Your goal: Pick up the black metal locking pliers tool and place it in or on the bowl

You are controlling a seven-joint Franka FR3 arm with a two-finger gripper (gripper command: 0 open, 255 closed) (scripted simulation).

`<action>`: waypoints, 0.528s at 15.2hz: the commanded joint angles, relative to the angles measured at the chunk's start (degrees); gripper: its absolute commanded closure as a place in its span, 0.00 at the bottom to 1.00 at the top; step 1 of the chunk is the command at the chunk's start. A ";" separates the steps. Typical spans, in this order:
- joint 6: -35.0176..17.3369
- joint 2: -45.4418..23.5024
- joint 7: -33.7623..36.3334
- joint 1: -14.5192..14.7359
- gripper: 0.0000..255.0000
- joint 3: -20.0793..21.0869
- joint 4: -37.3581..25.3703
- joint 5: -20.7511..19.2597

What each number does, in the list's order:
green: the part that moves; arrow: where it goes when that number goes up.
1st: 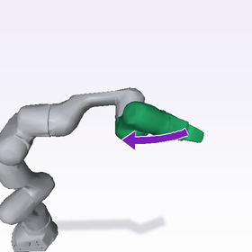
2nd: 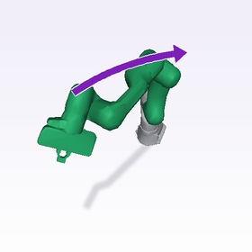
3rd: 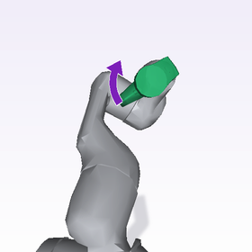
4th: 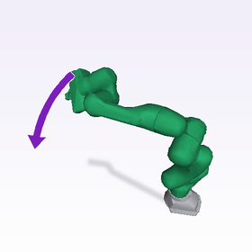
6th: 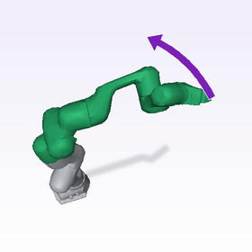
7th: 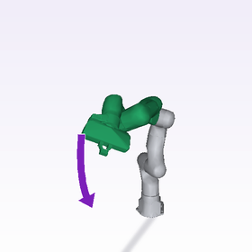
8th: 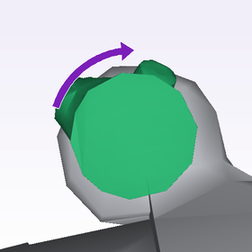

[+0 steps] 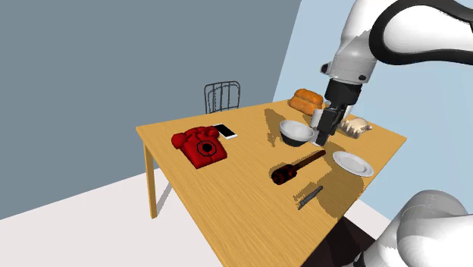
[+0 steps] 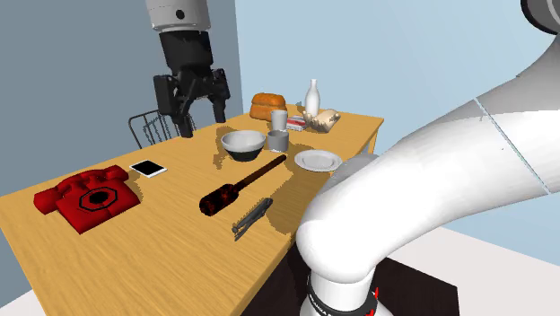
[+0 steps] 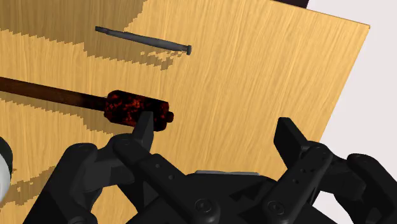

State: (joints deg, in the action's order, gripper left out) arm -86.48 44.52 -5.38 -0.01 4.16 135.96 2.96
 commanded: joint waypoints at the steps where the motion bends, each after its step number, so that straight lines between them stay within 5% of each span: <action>1: 0.00 0.00 0.00 0.00 0.00 0.00 0.00 0.00; 8: -8.80 7.28 -25.81 6.22 0.00 -8.82 15.80 -7.24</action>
State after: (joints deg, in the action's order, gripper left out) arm -93.52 50.87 -26.81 5.41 -3.13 149.23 -2.90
